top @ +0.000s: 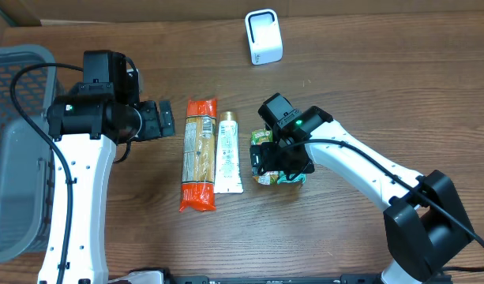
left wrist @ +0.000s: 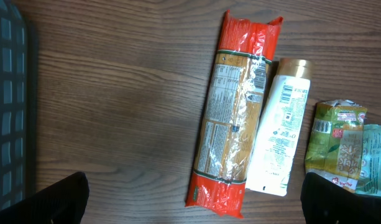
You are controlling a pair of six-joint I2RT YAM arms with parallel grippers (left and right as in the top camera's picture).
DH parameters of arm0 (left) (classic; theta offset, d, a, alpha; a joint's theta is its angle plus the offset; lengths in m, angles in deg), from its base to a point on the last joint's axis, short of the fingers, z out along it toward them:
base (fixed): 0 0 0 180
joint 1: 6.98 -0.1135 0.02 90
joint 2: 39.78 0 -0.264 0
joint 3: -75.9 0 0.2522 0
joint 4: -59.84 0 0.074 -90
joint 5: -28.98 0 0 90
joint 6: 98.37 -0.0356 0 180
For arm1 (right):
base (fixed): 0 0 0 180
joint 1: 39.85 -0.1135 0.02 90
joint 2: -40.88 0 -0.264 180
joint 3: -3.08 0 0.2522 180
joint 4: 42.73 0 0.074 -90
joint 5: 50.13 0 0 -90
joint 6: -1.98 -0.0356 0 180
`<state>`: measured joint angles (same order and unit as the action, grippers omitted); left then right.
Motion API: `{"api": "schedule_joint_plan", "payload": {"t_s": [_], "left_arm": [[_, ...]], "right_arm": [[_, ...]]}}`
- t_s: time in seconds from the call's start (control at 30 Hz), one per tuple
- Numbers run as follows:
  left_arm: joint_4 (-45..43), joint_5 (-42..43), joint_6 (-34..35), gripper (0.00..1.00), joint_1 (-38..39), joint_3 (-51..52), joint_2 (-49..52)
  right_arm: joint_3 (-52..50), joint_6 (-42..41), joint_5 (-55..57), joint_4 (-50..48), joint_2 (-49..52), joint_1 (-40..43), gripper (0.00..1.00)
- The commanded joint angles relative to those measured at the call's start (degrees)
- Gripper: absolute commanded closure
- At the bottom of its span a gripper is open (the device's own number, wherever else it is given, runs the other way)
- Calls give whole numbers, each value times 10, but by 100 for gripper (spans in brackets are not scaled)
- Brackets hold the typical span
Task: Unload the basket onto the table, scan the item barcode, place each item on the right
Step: 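Close the right gripper on the green snack pack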
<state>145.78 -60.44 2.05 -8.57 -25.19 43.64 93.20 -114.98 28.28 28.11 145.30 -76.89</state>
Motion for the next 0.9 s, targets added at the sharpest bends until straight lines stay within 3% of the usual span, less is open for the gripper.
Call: {"api": "schedule_joint_plan", "payload": {"t_s": [0.0, 0.87], "left_arm": [[-1, -7, 5, 0, 1, 4, -3], [-1, -7, 5, 0, 1, 4, -3]], "right_arm": [[-3, -3, 0, -5, 1, -4, 2], [-4, -48, 15, -56, 2, -4, 8]]}}
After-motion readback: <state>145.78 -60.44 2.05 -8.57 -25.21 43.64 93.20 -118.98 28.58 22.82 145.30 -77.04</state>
